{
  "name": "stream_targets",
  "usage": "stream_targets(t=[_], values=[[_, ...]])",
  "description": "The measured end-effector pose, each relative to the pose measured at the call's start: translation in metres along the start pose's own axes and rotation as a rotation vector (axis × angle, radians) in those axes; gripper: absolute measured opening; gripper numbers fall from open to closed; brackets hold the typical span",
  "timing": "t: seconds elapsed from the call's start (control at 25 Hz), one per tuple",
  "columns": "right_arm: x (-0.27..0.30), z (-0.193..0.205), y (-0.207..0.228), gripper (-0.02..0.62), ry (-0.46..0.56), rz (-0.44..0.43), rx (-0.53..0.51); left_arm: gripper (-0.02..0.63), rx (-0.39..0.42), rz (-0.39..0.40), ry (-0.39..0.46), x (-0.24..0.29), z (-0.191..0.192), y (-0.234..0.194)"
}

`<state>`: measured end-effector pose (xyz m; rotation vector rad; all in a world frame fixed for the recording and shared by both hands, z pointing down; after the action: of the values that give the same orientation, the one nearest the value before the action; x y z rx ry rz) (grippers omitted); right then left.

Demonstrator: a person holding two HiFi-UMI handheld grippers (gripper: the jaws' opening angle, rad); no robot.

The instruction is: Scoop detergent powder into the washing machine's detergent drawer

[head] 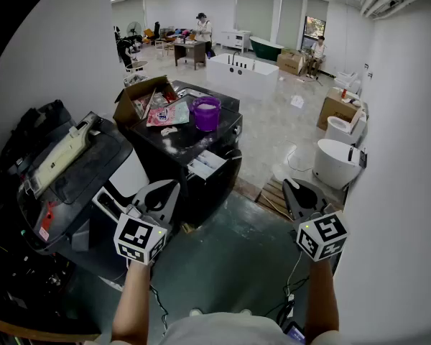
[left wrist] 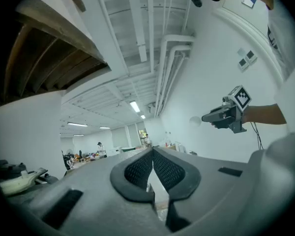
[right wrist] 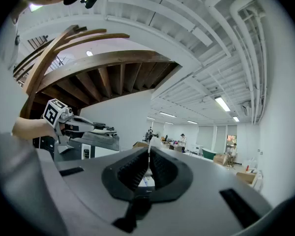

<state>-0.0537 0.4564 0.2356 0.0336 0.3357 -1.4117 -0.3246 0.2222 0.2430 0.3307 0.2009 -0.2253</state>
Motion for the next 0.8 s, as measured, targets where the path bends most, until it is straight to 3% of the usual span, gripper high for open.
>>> stream_targets(t=[0.8], values=[[-0.043, 0.041, 0.105, 0.005, -0.007, -0.082, 0.079, 0.011, 0.018, -0.083, -0.042, 0.058, 0.002, 0.086]])
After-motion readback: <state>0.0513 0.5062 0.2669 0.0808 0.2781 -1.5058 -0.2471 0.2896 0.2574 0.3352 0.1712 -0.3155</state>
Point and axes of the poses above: the fingertips, and each gripper's own axes: x forward along the fingers, y to its right, z out of its underside, the point moved 10 cm from there along -x, backward along the fingers, and after that the axes turned 15 degrees about y, right-handed, at the moved point
